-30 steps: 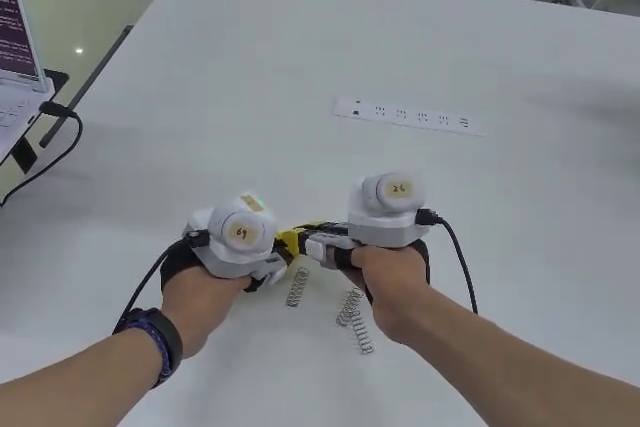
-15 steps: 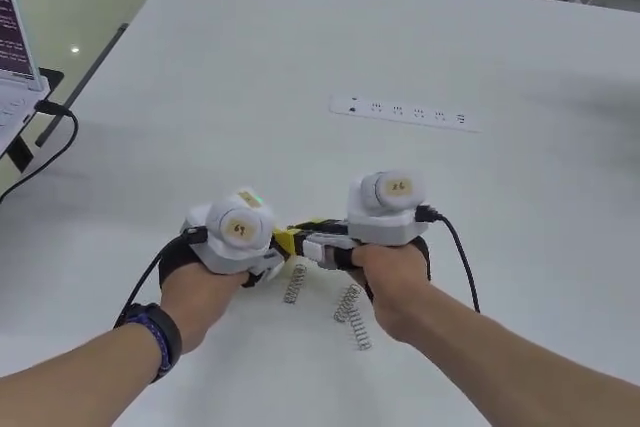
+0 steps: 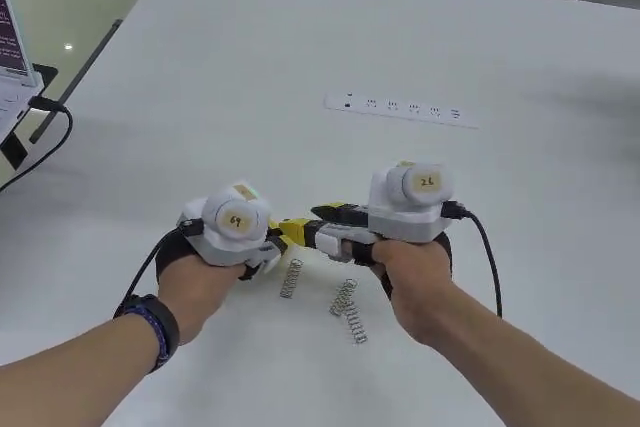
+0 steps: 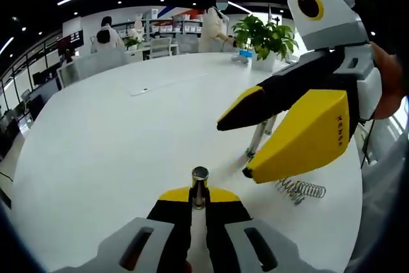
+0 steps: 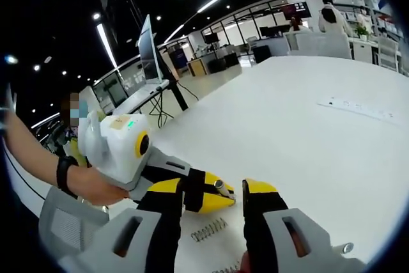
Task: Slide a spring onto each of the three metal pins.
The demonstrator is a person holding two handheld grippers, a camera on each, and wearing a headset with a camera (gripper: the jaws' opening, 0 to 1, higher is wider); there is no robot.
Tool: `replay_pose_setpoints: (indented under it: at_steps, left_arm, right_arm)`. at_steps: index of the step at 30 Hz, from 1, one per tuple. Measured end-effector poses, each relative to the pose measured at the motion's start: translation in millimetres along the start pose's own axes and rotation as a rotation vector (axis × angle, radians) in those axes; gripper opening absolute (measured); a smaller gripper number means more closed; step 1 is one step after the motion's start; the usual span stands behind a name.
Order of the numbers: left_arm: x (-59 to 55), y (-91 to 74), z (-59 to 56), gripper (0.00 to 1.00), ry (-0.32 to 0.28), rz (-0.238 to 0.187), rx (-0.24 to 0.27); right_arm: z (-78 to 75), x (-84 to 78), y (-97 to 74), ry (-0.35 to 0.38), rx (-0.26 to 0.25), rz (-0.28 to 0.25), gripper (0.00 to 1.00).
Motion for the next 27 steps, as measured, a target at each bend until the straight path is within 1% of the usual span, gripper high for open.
replay_pose_setpoints:
  at_steps: [4,11,18,24,26,27]
  left_arm:
    - [0.1,0.6,0.4,0.0,0.005,0.002,0.001]
    - [1.4,3.1,1.8,0.0,0.006,0.003,0.005]
    - [1.7,3.4,2.3,0.0,-0.001,0.006,0.009]
    - [2.2,3.4,2.4,0.0,-0.004,0.01,0.009]
    - [1.5,3.7,2.2,0.0,-0.005,0.016,0.007]
    - [-0.1,4.2,2.3,0.0,-0.005,0.026,0.005]
  right_arm:
    - [-3.1,6.4,-13.9,-0.01,-0.02,-0.03,0.39]
    - [-5.6,13.4,-29.1,-0.014,-0.043,-0.06,0.41]
    - [-7.9,13.5,-37.0,-0.009,-0.057,-0.074,0.41]
    - [-6.2,12.8,-38.7,-0.012,-0.055,-0.074,0.39]
    - [-5.7,13.4,-38.9,-0.011,-0.052,-0.078,0.39]
    - [-5.6,13.7,-38.9,-0.011,-0.052,-0.079,0.39]
Point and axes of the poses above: the centre of the closed fingertips' face, and the gripper's own axes: y roughly forward along the fingers, z roughly to its left, x roughly out of its top, the point moved 4 cm from there along -y, roughly backward along the fingers, and after that the axes turned 3 degrees about -z, right-handed, at the moved point
